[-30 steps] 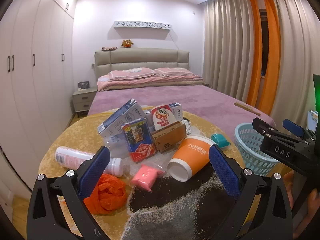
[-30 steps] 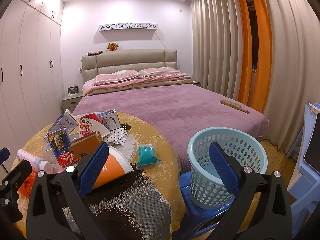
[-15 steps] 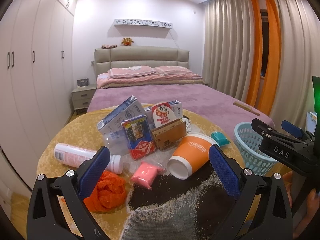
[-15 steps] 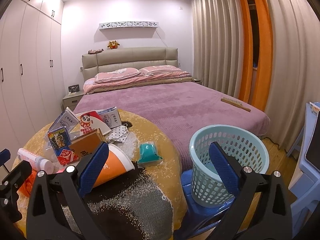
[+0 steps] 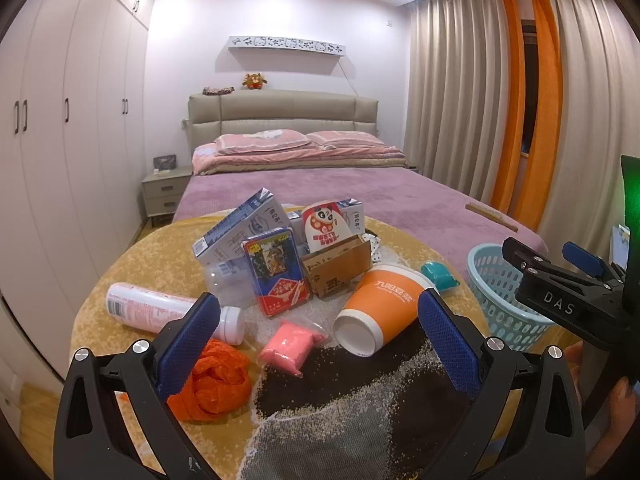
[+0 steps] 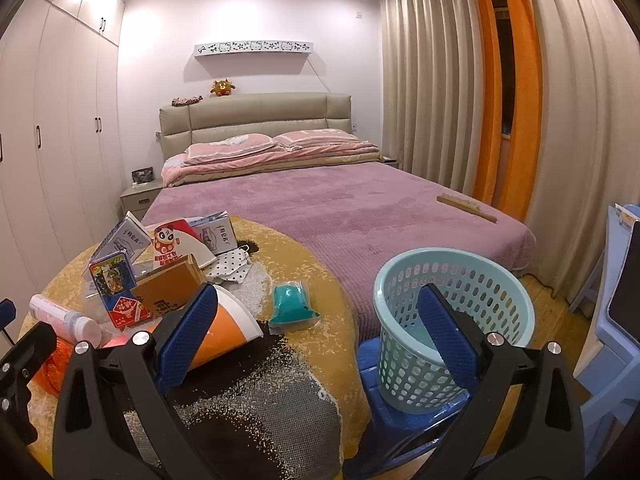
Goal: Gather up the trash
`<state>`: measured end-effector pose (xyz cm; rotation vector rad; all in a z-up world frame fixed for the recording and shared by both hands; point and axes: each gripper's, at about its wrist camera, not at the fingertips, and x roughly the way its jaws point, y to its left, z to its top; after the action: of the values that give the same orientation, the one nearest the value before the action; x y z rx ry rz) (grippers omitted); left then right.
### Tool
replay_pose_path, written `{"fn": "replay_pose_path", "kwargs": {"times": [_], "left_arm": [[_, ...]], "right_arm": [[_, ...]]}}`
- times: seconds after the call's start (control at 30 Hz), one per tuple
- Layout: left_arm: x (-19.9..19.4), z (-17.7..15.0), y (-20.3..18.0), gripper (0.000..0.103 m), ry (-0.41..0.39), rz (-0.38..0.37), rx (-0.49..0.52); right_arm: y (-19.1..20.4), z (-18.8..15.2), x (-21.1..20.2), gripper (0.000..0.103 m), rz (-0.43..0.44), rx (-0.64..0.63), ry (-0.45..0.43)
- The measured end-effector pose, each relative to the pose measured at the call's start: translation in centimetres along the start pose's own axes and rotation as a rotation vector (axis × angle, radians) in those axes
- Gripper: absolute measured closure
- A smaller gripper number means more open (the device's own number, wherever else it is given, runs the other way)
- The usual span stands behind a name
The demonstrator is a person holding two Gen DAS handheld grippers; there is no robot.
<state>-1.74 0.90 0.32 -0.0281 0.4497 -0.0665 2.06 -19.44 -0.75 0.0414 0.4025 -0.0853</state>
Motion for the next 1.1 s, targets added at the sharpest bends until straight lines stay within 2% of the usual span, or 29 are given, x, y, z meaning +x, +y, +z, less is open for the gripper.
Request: {"fn": "replay_pose_path", "kwargs": {"times": [0.33,0.53,0.67,0.8,0.9,1.03,1.1], "left_arm": [[-0.1,-0.1,0.2,0.007,-0.001,0.004,-0.006],[-1.0,-1.0,3.1,0.007,0.011,0.031,-0.057],[-1.4,-2.1,6.1,0.007,0.051,0.055,-0.11],[-1.0,-3.2,8.8,0.007,0.099,0.075,-0.149],[-0.1,-3.7,10.5,0.007,0.143,0.059,-0.187],[1.3,-4.6,12.2,0.007,0.192,0.037,-0.24],[2.1,-4.9,12.6,0.007,0.223,0.054,-0.236]], "right_arm": [[0.0,-0.2,0.4,0.007,0.007,0.01,0.014],[0.4,-0.5,0.6,0.007,0.027,-0.004,0.02],[1.3,-0.7,0.6,0.01,0.05,-0.033,0.017],[2.5,-1.1,0.9,0.019,0.092,-0.066,0.026],[3.5,-1.5,1.1,0.026,0.132,-0.087,0.046],[4.6,-2.2,1.9,0.026,0.19,-0.077,0.095],[5.3,-2.6,2.2,0.026,0.207,-0.082,0.114]]}}
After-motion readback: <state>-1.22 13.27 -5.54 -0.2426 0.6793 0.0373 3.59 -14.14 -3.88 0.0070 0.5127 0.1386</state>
